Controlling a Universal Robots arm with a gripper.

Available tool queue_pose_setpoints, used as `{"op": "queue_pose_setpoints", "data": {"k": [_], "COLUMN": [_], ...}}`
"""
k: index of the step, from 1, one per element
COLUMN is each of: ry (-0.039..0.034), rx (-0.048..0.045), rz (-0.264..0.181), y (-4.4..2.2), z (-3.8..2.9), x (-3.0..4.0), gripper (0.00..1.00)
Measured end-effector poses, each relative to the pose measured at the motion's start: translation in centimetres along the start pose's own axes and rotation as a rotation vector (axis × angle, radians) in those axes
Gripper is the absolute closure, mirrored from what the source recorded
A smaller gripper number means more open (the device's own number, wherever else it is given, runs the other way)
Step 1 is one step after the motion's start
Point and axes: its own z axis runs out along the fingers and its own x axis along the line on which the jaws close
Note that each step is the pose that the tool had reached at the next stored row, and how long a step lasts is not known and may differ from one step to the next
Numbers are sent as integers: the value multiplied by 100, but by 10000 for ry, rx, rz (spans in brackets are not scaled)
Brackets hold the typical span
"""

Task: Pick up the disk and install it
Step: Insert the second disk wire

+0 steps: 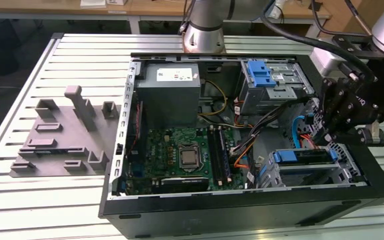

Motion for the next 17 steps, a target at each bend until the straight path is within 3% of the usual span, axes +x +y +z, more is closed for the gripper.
{"op": "queue_pose_setpoints", "data": {"k": [17], "ry": [1], "rx": [0], "rz": [0], "y": [1], "z": [-40], "x": [1], "gripper": [89]}}
